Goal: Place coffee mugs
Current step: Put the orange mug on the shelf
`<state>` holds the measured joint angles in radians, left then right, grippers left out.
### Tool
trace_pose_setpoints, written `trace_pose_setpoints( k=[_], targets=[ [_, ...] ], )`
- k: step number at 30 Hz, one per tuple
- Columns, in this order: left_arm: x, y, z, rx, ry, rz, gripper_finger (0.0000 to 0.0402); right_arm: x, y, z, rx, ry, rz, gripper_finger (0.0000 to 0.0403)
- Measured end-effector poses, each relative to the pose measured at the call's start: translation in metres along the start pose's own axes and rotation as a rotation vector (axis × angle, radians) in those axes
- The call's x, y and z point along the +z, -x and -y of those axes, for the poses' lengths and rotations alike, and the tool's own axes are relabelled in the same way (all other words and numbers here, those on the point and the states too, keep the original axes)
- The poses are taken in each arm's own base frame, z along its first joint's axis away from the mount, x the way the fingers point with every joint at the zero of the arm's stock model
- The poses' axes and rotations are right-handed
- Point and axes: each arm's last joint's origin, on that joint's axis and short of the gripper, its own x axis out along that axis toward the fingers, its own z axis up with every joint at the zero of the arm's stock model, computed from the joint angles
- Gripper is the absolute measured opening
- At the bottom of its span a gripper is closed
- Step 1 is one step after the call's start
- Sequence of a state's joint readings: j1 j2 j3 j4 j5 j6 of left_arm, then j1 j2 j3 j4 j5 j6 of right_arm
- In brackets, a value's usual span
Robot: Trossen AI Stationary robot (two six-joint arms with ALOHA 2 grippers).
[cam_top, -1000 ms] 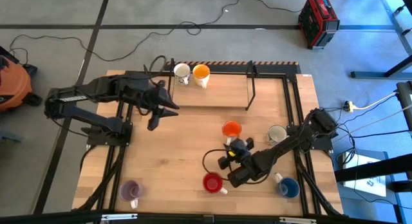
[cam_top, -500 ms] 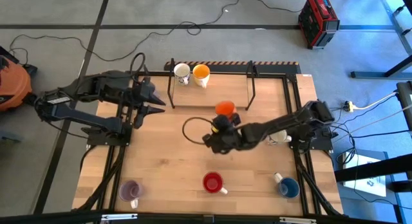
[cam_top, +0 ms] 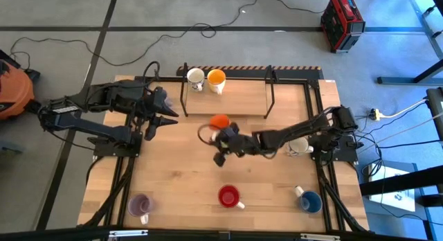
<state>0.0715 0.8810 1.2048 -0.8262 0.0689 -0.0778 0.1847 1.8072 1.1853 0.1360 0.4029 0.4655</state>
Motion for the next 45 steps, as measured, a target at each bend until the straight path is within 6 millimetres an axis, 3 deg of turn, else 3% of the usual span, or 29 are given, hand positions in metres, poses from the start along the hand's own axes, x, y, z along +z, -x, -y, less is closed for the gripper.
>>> trace_pose_setpoints(
  k=[7,14,39,45],
  targets=[
    [0.000,-0.008,-0.001,0.000,0.021,-0.002,0.0110,-0.055,0.001,0.001,0.102,-0.035,0.052,0.0016],
    [0.004,-0.014,-0.001,-0.001,0.018,0.019,0.0110,-0.085,-0.005,0.005,0.160,-0.023,0.066,0.0016],
    [0.009,-0.023,-0.001,0.001,0.041,0.043,0.0110,-0.111,-0.026,0.007,0.216,0.077,0.080,0.0020],
    [0.010,-0.023,-0.001,0.002,0.040,0.049,0.0110,-0.115,-0.024,0.004,0.179,0.081,0.075,0.0057]
  ],
)
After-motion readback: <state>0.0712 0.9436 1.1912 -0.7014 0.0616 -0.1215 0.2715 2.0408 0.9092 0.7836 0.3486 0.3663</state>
